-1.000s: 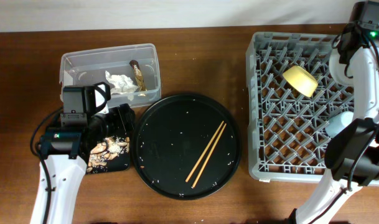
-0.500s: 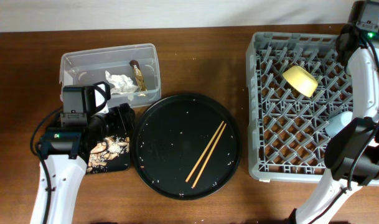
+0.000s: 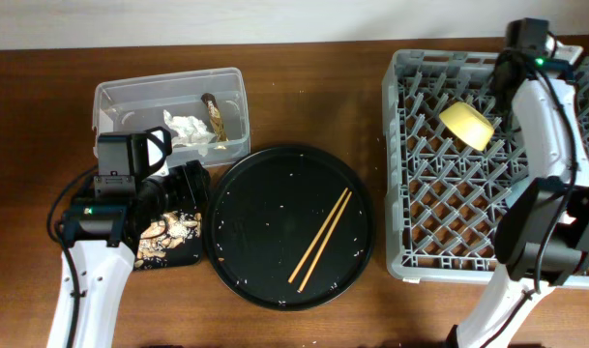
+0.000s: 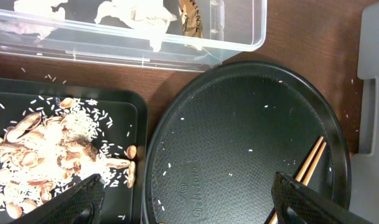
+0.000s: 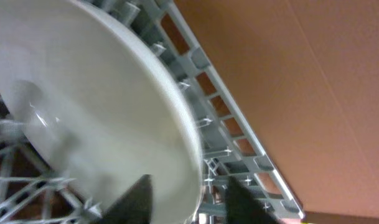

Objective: Sort waste into correct bins and load items into the dishwasher rack
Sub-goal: 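Lift the white plate with the right gripper and stand it in the rack's right side, then reach the right gripper to the platter and grasp one wooden chopstick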

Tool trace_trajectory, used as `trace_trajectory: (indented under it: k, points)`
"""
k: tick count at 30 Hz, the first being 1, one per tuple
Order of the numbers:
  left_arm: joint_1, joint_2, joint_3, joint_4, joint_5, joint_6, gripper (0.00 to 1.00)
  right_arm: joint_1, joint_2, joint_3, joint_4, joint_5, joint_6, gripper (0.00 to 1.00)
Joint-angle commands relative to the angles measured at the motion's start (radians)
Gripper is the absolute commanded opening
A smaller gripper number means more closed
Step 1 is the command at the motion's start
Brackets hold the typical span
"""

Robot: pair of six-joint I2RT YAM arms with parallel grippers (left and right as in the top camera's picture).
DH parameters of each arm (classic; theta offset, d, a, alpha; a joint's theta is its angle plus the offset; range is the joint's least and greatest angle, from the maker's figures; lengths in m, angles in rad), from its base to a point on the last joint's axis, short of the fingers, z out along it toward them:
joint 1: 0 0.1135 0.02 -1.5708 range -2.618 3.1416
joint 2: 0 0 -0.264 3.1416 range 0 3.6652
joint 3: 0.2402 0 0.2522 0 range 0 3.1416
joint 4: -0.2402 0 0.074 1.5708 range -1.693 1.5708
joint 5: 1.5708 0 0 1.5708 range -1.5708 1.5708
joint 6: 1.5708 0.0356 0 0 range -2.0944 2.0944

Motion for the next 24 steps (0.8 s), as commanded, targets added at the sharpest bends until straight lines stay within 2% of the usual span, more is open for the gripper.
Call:
trace_trajectory:
  k: [1,3,8,10,13,15,19,24]
  points:
    - [0.004,-0.008,0.004,0.003,-0.008,0.005,0.85,0.029,-0.139,0.005,-0.014,-0.062,0.028,0.78]
    - [0.004,-0.008,0.004,0.002,-0.008,0.005,0.86,0.04,-0.191,0.005,-0.063,-0.18,0.028,0.82]
    - [0.004,-0.008,0.004,0.001,-0.008,0.005,0.86,0.109,-0.298,0.005,-0.316,-0.87,0.027,0.85]
    - [0.004,-0.008,0.004,0.002,-0.008,0.005,0.86,0.177,-0.296,-0.001,-0.402,-1.019,0.027,0.85]
    - [0.004,-0.008,0.004,0.002,-0.008,0.005,0.86,0.303,-0.296,-0.029,-0.454,-1.052,0.051,0.85]
    - [0.004,-0.008,0.004,0.001,-0.008,0.005,0.86,0.406,-0.296,-0.074,-0.448,-1.051,0.149,0.85]
    - [0.004,-0.008,0.004,-0.005,-0.008,0.005,0.86,0.575,-0.296,-0.251,-0.357,-0.984,0.359,0.85]
    - [0.004,-0.008,0.004,-0.009,-0.008,0.005,0.86,0.714,-0.296,-0.537,-0.118,-0.979,0.563,0.8]
